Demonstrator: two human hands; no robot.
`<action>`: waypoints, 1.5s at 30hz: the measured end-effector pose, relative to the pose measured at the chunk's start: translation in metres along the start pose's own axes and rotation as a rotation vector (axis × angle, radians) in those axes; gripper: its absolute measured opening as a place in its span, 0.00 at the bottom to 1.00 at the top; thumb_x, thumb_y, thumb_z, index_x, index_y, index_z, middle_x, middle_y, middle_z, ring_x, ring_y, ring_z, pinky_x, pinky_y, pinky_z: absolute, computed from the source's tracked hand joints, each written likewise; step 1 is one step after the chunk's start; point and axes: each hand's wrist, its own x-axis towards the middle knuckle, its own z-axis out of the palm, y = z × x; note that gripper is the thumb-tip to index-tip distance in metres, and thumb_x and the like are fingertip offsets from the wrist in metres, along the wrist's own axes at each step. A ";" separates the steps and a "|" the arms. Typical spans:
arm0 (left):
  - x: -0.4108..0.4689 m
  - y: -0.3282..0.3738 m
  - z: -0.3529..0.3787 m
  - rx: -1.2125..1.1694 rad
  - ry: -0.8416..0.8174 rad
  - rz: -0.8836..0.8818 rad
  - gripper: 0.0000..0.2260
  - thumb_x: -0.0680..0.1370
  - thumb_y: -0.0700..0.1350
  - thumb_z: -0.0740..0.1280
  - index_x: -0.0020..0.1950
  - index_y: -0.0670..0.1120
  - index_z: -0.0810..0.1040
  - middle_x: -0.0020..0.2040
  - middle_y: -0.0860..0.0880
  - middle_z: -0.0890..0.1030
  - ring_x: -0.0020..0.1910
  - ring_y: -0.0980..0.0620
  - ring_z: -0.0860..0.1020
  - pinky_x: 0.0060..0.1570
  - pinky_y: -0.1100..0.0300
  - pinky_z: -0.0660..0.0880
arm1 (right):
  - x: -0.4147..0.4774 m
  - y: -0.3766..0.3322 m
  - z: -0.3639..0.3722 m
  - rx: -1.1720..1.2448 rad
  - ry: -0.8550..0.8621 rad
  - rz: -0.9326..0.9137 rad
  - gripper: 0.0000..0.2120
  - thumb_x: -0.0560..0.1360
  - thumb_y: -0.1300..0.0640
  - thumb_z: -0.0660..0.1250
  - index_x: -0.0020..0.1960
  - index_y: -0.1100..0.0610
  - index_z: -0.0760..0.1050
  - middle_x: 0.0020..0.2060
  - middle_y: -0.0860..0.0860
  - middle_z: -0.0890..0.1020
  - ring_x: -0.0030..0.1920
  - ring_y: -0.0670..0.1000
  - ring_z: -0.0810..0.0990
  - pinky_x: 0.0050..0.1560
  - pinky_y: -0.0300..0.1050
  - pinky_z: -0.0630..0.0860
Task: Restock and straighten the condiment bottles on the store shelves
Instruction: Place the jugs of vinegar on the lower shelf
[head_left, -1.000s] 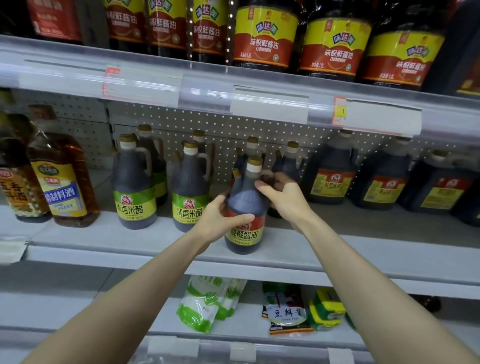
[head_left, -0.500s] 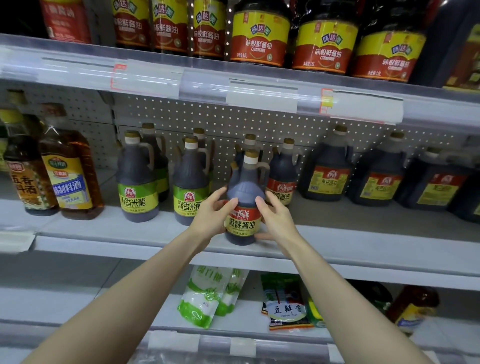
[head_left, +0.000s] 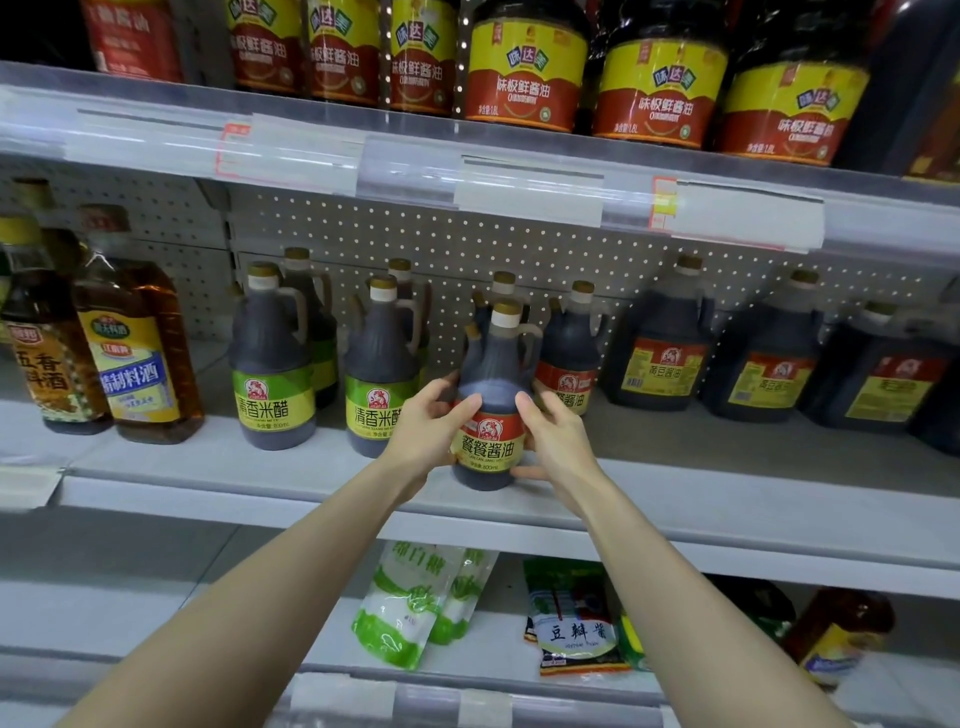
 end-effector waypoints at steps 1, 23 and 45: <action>0.001 0.000 0.000 0.000 0.007 0.002 0.11 0.79 0.46 0.66 0.60 0.53 0.70 0.48 0.53 0.80 0.49 0.54 0.78 0.40 0.55 0.79 | 0.001 0.000 0.000 0.004 -0.004 0.006 0.25 0.81 0.49 0.61 0.76 0.48 0.60 0.69 0.52 0.72 0.67 0.59 0.72 0.58 0.65 0.76; 0.029 -0.008 0.004 -0.006 0.047 -0.027 0.24 0.78 0.47 0.68 0.72 0.48 0.67 0.61 0.48 0.78 0.59 0.47 0.78 0.53 0.47 0.79 | 0.029 0.002 0.002 0.058 -0.014 0.012 0.24 0.80 0.49 0.62 0.75 0.46 0.62 0.68 0.54 0.74 0.66 0.59 0.73 0.58 0.65 0.76; 0.038 -0.007 0.004 0.027 0.039 -0.025 0.23 0.78 0.47 0.67 0.73 0.48 0.66 0.62 0.48 0.76 0.59 0.47 0.77 0.56 0.46 0.78 | 0.040 0.003 0.003 0.081 0.005 0.003 0.23 0.80 0.50 0.62 0.75 0.47 0.64 0.69 0.54 0.73 0.68 0.60 0.72 0.58 0.64 0.76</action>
